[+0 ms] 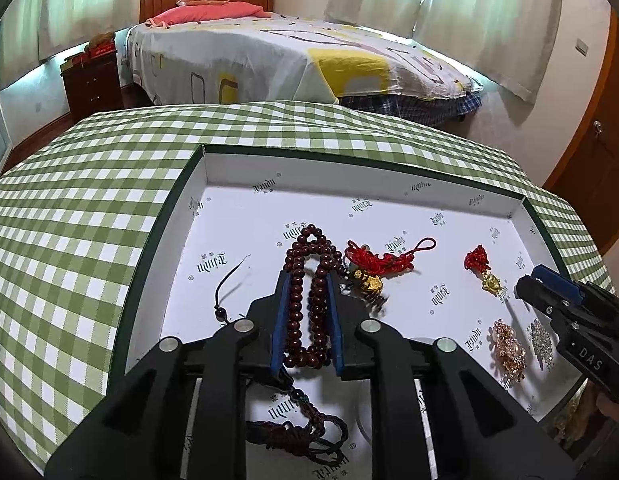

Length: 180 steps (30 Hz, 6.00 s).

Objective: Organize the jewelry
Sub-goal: 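Carry the bracelet and ring into the box and open both tools, then grasp the pearl necklace with the right tool while the left tool grasps the gold chain, then carry the pearl necklace and gold chain into the box and open both tools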

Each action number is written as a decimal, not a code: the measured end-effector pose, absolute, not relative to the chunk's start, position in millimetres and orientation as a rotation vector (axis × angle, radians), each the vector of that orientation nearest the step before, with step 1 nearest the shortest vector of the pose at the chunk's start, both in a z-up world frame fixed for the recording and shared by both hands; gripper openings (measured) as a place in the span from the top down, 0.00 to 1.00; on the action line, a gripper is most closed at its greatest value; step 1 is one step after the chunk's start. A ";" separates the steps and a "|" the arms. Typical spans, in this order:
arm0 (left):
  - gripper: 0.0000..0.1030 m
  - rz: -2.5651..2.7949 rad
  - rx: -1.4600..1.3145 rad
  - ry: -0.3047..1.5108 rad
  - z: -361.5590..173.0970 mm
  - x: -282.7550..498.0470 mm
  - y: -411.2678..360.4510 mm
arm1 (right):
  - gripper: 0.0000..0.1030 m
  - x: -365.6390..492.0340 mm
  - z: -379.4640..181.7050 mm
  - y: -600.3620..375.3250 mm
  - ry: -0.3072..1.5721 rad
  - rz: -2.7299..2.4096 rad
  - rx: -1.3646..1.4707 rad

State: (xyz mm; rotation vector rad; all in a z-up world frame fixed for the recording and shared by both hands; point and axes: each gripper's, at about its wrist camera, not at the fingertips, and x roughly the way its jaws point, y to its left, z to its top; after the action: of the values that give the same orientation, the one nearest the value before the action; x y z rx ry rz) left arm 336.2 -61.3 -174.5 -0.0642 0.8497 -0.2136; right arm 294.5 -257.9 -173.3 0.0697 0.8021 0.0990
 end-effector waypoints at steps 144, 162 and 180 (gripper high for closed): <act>0.89 -0.339 0.012 0.804 -163.2 157.5 -88.2 | 0.79 135.5 -193.2 -272.3 0.774 0.046 0.092; 0.90 -0.330 -0.011 0.762 -146.3 152.2 -79.2 | 0.81 131.2 -180.0 -261.4 0.744 0.062 0.087; 0.90 -0.321 -0.028 0.701 -116.9 145.4 -71.7 | 0.81 126.8 -150.9 -251.6 0.680 0.083 0.089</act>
State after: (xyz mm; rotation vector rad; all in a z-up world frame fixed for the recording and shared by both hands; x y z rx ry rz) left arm 145.4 -71.7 -116.9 -0.0280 0.7007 -0.3210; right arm 126.8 -251.6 -150.9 0.0892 0.6795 0.0830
